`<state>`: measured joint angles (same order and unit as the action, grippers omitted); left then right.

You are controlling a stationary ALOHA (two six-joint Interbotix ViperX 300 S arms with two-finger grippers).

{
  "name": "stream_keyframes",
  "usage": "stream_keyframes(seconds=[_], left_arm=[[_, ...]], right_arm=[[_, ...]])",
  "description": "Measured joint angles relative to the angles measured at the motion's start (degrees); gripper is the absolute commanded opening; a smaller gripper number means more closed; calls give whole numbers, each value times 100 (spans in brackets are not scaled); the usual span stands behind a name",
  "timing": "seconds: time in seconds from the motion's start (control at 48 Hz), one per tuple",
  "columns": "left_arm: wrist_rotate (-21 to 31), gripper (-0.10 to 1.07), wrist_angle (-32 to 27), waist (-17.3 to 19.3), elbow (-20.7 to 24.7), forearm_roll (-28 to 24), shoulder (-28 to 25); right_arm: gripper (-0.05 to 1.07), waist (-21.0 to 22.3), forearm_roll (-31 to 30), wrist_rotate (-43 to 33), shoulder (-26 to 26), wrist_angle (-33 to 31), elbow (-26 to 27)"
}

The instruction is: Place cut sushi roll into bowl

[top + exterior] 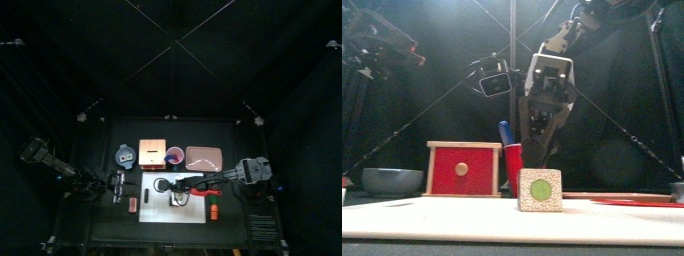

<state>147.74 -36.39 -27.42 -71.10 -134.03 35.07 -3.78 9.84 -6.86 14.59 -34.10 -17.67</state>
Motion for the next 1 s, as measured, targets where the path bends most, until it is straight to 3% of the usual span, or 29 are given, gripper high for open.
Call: stream_keyframes(seconds=[0.375, 0.5, 0.688, 1.0], left_arm=[[0, 76, 0, 0, 9, 0, 0], [0, 76, -9, 0, 0, -18, 0], [0, 76, 0, 0, 0, -141, 0], [0, 76, 18, -9, 0, -290, 9]], right_arm=[[71, 0, -53, -9, 141, 44, 9], [70, 62, -246, 0, 132, 158, 246], [70, 448, -686, 26, 211, 686, 1178], [70, 1204, -1125, 35, 1441, 853, 3313]])
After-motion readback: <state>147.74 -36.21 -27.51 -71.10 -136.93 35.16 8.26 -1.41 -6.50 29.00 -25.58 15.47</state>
